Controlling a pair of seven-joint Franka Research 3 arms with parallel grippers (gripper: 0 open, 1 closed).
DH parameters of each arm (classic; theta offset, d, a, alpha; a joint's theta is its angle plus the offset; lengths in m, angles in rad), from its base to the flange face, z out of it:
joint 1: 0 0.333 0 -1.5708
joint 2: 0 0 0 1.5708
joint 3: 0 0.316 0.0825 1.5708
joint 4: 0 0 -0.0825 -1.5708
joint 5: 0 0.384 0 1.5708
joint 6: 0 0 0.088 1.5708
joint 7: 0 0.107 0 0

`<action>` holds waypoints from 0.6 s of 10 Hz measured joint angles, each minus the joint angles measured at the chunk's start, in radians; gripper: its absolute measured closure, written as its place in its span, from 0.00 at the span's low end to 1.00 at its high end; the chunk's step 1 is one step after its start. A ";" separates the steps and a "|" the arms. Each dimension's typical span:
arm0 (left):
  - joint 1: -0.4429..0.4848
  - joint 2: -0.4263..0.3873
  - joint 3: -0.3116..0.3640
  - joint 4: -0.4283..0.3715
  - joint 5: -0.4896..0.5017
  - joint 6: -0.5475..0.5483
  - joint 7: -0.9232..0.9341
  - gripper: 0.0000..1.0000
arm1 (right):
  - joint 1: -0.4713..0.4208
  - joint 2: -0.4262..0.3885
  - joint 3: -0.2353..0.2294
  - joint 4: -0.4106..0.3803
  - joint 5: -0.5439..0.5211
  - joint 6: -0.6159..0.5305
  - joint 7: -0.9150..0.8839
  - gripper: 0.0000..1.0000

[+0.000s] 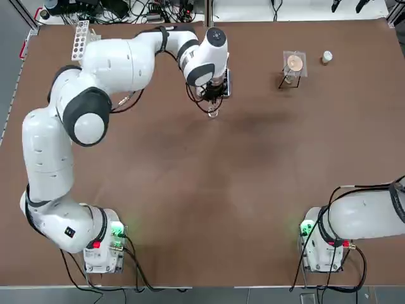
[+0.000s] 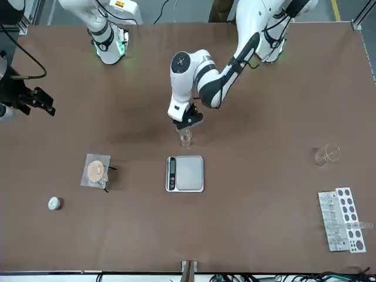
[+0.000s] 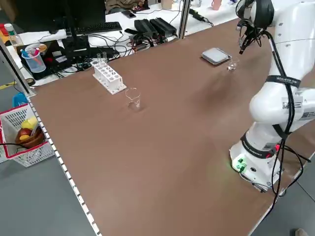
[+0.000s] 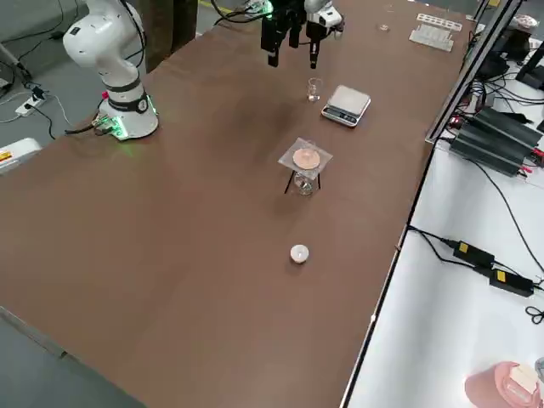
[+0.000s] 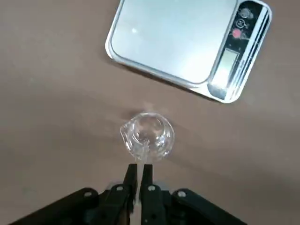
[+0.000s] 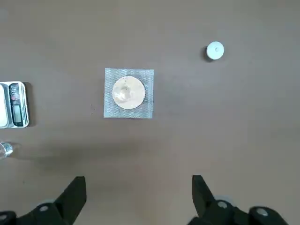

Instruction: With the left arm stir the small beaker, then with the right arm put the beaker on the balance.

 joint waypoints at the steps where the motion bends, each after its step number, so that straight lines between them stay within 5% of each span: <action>1: 0.003 0.000 0.003 0.006 -0.003 0.000 0.000 0.93 | 0.000 0.000 0.001 0.000 0.000 0.001 0.000 0.00; 6: 0.022 0.000 0.012 0.018 -0.003 -0.001 0.007 0.93 | 0.000 0.000 0.002 0.000 0.002 0.002 -0.005 0.00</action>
